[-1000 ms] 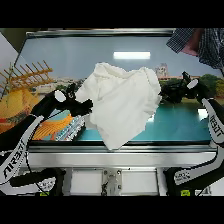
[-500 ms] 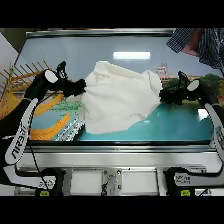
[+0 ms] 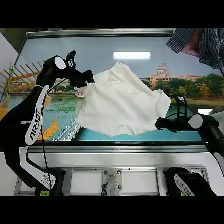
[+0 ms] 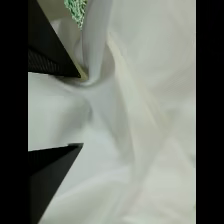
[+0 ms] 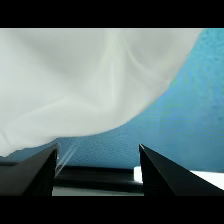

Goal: Fold the clothes and pants, and hang the long-sleeved shirts on hangers.

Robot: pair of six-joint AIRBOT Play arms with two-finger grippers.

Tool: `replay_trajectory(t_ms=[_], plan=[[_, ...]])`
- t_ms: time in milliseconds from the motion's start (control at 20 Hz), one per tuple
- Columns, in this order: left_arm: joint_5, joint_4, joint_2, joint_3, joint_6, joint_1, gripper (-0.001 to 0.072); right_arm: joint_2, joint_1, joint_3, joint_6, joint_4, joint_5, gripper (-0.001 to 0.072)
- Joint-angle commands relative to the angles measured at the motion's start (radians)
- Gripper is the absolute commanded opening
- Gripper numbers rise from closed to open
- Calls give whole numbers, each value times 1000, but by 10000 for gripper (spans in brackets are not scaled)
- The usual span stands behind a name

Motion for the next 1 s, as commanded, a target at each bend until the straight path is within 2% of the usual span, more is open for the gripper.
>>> replay_trajectory(t_ms=[0,150,250,300,500,600,650,750,950], plan=[[-56,135,57,32,-6,-35,436,79,9,55,-103,-47,52,534],[-42,338,215,-97,-58,-123,436,80,96,124,-131,-46,163,532],[12,376,324,-256,-100,-179,436,58,240,125,-119,-56,167,531],[45,369,373,-341,-126,-202,436,37,324,125,-70,-96,158,531],[105,367,522,-627,-222,-275,436,-119,667,150,278,-409,137,531],[128,365,586,-715,-259,-293,436,-220,782,183,465,-554,138,531],[141,364,620,-752,-275,-297,437,-264,812,199,521,-591,137,531],[163,336,678,-802,-290,-296,436,-361,832,239,594,-602,137,531],[233,250,769,-888,-290,-296,436,-482,831,292,661,-603,119,532]])
